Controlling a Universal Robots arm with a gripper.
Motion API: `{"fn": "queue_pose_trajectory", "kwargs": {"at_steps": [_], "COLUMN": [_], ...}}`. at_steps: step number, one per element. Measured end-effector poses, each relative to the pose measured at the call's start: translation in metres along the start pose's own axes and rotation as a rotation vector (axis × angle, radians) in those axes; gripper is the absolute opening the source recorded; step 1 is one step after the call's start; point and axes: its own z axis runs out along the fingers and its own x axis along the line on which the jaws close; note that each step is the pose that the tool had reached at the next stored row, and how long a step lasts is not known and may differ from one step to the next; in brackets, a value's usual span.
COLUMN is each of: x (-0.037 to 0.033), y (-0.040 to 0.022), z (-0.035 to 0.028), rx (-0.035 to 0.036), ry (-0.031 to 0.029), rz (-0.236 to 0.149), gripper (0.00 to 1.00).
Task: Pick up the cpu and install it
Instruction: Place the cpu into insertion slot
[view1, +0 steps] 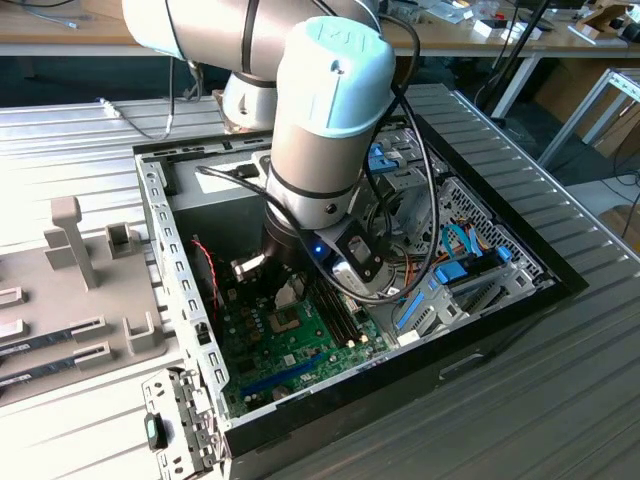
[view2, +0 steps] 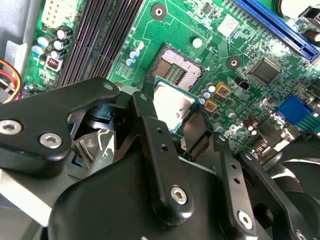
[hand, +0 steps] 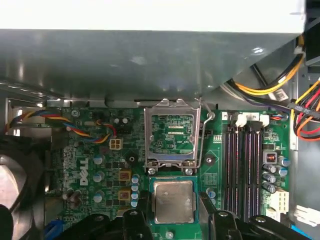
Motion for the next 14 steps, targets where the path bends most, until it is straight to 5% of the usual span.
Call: {"fn": "queue_pose_trajectory", "kwargs": {"at_steps": [4,14], "x": [0.0003,0.0008], "y": [-0.0005,-0.0061], "z": [0.0045,0.019], "rx": [0.0068,0.0067], "ry": [0.0002,0.0], "rz": [0.009,0.008], "gripper": [0.47,0.47]}}
